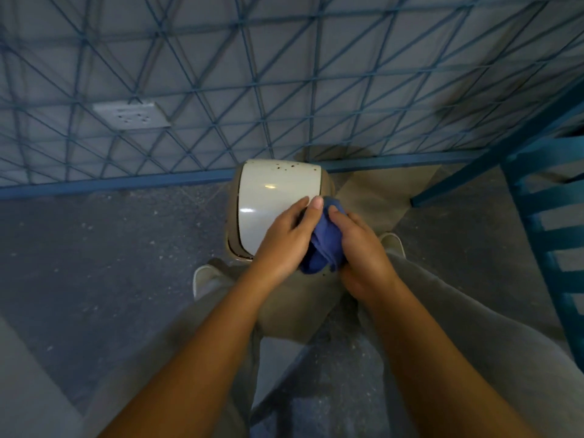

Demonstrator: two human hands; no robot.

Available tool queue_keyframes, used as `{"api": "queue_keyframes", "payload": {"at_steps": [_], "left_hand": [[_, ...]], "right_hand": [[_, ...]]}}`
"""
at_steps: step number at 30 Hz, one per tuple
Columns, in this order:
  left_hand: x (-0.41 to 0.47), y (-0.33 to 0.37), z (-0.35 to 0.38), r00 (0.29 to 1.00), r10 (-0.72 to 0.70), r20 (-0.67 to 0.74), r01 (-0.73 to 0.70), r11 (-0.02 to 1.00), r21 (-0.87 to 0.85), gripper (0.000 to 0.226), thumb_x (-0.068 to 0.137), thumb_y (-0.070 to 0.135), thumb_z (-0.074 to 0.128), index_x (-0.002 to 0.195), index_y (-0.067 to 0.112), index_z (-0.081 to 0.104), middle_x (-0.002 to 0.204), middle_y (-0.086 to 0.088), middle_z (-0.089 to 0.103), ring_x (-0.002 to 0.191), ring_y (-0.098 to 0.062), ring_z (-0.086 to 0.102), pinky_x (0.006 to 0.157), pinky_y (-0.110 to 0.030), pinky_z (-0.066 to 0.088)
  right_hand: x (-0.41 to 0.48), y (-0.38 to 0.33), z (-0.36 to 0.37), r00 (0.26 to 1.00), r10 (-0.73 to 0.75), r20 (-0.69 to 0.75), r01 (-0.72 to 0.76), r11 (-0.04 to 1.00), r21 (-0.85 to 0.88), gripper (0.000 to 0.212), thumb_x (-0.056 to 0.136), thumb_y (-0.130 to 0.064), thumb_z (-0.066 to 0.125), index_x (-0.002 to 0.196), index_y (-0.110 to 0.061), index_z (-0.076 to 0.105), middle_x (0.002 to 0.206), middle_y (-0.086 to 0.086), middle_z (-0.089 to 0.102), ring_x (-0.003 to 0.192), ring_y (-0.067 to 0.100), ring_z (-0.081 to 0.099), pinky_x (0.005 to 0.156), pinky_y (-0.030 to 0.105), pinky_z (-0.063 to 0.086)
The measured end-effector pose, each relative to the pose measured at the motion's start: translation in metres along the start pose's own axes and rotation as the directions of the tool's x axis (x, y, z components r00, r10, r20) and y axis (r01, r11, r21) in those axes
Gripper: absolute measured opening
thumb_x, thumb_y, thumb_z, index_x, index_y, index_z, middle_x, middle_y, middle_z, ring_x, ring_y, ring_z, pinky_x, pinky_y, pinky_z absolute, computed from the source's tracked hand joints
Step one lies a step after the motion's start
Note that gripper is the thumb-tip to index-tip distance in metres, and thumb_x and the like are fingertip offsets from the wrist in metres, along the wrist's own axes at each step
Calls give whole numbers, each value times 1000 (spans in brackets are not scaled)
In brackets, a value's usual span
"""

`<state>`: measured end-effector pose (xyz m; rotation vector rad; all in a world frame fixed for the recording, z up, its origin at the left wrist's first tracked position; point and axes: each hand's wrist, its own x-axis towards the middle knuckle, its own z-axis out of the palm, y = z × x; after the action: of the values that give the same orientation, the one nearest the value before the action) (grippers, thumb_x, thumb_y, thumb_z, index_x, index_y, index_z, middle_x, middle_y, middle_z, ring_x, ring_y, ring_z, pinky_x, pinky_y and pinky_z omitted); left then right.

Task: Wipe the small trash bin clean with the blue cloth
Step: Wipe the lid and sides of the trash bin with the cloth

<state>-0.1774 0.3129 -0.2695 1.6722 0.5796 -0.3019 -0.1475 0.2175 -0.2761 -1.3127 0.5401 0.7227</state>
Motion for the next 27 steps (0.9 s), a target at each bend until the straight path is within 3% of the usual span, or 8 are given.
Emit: {"api": "queue_keyframes", "payload": {"at_steps": [3,7,9,12,15,22,24,27], "left_hand": [[-11,2,-18,996,-67,-61,58,989,-137,49,67,62,58,105,32,53,109,0,61,101,-14,59,92,-30,46],[-11,-4,-56,962,-203,-183,133,933,-334,23,88,26,59,106,14,57,91,-4,62,79,-12,60,72,-24,49],[-7,-10,-74,892,-297,-341,187,929,-320,17,87,27,60,89,11,57,76,-7,56,69,-17,54,73,-33,49],[-2,-21,-100,816,-325,-477,165,923,-347,29,81,30,67,92,6,56,84,-10,56,78,-23,55,82,-37,49],[3,-37,-119,713,-342,-612,179,933,-313,42,85,30,63,114,1,55,94,-11,54,82,-20,52,63,-27,44],[27,-73,-84,685,-449,-574,111,843,-527,22,87,21,60,100,3,57,92,-7,57,85,-20,56,80,-31,44],[30,-81,-76,602,-507,-616,124,822,-556,17,88,23,57,89,6,57,94,-14,59,92,-28,60,82,-33,42],[25,-93,-71,467,-585,-663,158,793,-588,37,88,26,56,117,4,53,121,-19,57,113,-31,54,93,-34,40]], "right_hand": [[-16,-3,21,992,-15,123,17,1000,-14,35,96,-24,45,127,-8,51,124,13,60,114,20,58,95,34,47],[-13,-1,40,970,-201,137,237,905,-354,39,98,-32,38,134,-18,43,124,-3,45,116,7,43,98,12,37],[1,5,43,942,-335,15,288,784,-549,52,92,-37,50,140,-26,33,141,4,32,130,20,34,104,28,35],[25,14,48,895,-440,-72,251,632,-733,84,81,-41,64,147,-27,13,152,10,12,139,30,14,111,46,25],[47,19,51,893,-447,-43,212,505,-836,106,74,-50,69,148,-23,-1,156,11,-2,144,32,2,115,49,17],[70,23,47,910,-414,17,242,497,-833,113,72,-43,74,148,-17,-6,157,7,-2,145,28,4,117,45,14],[73,18,40,907,-417,53,270,481,-834,112,72,-40,74,148,-16,-4,157,7,-2,145,27,5,118,44,13],[79,10,27,910,-394,127,314,458,-832,112,72,-38,75,148,-16,-4,158,5,-4,146,25,4,119,44,13]]}}
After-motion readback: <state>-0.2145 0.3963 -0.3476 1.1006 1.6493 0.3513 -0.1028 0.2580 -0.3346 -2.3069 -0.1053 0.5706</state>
